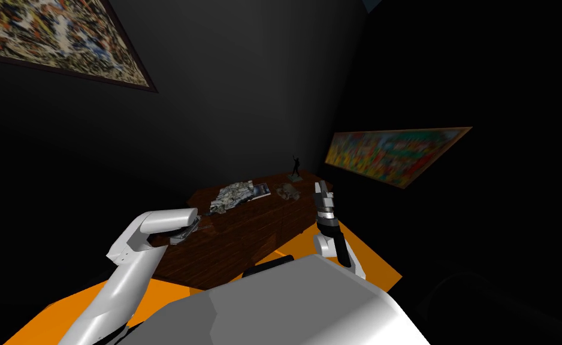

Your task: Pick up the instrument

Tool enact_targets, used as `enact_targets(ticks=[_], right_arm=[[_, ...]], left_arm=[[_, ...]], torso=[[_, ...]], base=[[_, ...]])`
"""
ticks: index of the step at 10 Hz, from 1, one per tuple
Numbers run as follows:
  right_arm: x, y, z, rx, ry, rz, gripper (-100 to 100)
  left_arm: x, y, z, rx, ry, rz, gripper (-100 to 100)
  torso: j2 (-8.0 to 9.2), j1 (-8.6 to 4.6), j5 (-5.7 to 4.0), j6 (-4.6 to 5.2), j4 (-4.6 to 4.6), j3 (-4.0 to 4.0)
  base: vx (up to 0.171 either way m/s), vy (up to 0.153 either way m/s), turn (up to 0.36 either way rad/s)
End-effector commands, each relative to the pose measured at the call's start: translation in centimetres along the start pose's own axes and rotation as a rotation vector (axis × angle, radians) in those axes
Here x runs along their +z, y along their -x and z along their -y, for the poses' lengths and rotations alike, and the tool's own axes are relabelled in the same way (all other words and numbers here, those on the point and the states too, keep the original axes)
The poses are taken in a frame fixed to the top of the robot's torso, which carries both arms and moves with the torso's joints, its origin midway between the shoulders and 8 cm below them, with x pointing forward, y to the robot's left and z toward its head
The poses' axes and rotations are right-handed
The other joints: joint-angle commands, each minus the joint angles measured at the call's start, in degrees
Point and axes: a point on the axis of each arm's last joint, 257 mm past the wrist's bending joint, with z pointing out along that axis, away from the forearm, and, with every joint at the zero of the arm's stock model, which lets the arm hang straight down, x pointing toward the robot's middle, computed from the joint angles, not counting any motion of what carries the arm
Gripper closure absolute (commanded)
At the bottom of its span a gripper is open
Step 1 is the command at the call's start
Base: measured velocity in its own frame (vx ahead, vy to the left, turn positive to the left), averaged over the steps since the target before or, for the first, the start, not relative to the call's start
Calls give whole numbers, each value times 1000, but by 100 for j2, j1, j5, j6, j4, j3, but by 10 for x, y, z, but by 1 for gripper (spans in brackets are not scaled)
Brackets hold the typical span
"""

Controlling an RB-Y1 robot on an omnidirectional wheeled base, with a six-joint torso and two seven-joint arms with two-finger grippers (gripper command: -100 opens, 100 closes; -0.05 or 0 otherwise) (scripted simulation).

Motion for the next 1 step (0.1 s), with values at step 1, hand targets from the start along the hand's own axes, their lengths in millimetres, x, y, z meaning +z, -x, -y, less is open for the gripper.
enact_targets(ticks=[1], right_arm=[[0,0,0,0,0,0,0]], left_arm=[[0,0,0,0,0,0,0]], torso=[[0,0,0,0,0,0]], base=[[0,0,0]])
